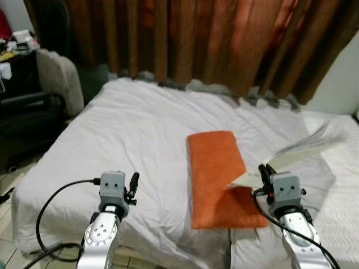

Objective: Clean up the room

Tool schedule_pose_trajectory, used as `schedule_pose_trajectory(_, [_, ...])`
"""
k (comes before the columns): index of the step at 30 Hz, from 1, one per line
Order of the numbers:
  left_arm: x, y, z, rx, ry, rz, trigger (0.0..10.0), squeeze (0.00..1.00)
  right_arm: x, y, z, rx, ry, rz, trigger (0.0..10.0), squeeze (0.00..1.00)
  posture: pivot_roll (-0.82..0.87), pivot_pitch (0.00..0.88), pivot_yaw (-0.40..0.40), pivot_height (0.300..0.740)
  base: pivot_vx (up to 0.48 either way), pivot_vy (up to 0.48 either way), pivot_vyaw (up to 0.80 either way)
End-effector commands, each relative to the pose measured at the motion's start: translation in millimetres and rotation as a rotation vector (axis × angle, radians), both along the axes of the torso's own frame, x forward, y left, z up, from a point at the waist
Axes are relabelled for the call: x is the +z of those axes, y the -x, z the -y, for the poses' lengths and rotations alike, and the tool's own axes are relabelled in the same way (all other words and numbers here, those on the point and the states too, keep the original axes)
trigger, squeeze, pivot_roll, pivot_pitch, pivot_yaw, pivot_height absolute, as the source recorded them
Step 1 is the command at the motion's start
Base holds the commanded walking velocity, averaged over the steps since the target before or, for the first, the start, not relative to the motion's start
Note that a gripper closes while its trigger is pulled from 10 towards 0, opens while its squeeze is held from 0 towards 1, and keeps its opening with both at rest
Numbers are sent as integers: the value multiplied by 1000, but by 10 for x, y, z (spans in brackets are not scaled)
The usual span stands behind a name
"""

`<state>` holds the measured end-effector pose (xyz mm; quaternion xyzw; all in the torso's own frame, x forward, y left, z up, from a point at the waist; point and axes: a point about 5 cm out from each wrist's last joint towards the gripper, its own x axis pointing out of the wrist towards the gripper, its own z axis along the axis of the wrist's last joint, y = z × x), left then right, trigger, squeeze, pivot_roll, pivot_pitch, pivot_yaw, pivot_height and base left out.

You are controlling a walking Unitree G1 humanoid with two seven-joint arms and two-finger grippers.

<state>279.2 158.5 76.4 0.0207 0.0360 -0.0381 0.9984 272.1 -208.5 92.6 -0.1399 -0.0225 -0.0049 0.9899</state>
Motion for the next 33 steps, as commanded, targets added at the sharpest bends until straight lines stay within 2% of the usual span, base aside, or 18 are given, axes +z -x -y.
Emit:
schedule_pose_trajectory(1, [-54,21,184,-65,15,-17,10000,0,-10,11,90,-23,7,5,0,0,73,0,-124,740,0,-480,0])
schedule_pose_trajectory(5, [-81,25,217,-93,-4,-20,10000,0,-28,-2,60,-9,24,-1,0,0,69,0,-122,740,0,-480,0])
schedule_pose_trajectory(6, [-144,28,181,-97,-32,-41,10000,0,-102,29,59,-2,43,-30,0,0,67,0,-120,740,0,-480,0])
schedule_pose_trajectory(9, [-235,102,141,-104,-24,-78,10000,0,-250,130,60,10,56,-100,0,0,50,0,-117,740,0,-480,0])
schedule_pose_trajectory(12, [-293,200,146,-106,-18,-101,10000,0,-326,226,12,50,35,-135,0,0,39,0,-108,740,0,-480,0])
schedule_pose_trajectory(14, [-295,207,152,-106,-18,-101,10000,0,-334,232,6,56,26,-138,0,0,39,0,-108,740,0,-480,0])
schedule_pose_trajectory(20, [-242,121,231,-138,-11,-78,10000,0,-380,190,-60,102,12,-164,0,0,34,0,-102,740,0,-480,0])
schedule_pose_trajectory(33, [-341,116,68,-117,-38,-125,10000,0,-431,175,-79,119,-27,-198,0,0,30,0,-98,740,0,-479,0])
